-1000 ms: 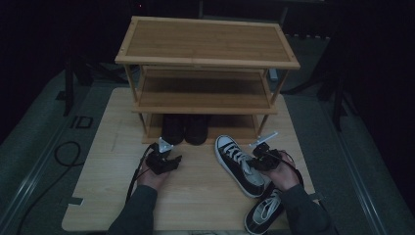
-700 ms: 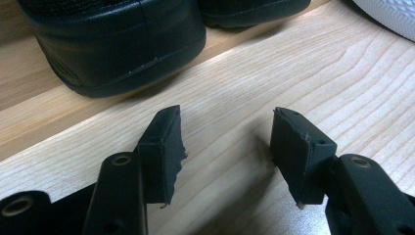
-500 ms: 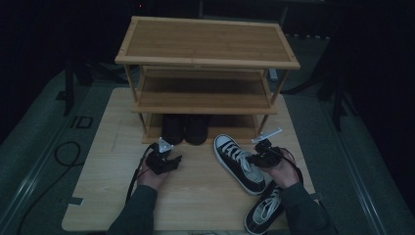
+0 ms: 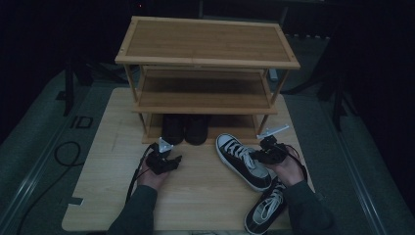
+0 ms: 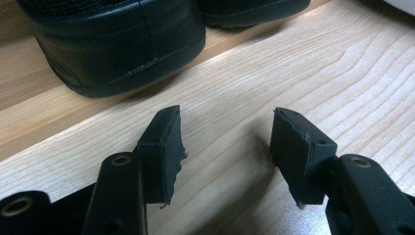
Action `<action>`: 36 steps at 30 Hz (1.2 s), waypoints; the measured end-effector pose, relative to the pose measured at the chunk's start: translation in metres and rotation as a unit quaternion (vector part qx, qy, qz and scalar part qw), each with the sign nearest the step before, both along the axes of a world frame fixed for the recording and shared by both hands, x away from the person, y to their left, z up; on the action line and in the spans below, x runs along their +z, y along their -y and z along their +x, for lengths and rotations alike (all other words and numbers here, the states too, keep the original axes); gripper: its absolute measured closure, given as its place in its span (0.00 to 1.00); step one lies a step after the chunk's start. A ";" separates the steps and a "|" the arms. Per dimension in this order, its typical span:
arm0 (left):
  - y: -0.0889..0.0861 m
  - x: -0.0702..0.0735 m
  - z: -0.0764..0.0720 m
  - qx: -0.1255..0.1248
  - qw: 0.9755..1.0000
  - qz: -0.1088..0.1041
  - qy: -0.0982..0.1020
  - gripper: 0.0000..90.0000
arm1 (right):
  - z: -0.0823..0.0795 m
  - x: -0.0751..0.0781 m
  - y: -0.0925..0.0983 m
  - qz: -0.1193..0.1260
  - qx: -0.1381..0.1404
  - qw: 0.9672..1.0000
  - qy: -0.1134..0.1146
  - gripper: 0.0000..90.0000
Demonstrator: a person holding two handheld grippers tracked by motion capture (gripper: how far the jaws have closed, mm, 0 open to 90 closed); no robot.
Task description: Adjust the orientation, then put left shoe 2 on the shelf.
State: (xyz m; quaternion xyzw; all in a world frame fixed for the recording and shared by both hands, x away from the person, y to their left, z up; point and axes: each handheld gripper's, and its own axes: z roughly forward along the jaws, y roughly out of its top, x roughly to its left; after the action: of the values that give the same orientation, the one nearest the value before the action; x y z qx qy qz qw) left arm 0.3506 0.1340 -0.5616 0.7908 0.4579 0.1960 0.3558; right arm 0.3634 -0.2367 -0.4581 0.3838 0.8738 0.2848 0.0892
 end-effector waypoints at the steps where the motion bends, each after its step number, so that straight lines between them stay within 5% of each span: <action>1: 0.000 0.000 0.000 0.000 1.000 0.000 0.000 0.51 | 0.000 0.001 0.000 0.003 -0.001 1.000 0.001 0.98; 36: 0.000 0.000 0.000 -0.002 1.000 0.002 -0.001 0.51 | -0.006 0.030 0.010 0.027 0.010 0.999 0.026 0.98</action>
State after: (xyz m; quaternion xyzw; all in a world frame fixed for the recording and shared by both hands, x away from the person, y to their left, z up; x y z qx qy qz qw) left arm 0.3505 0.1343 -0.5614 0.7925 0.4565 0.1952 0.3541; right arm 0.3571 -0.2470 -0.4277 0.3695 0.8671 0.3194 0.0986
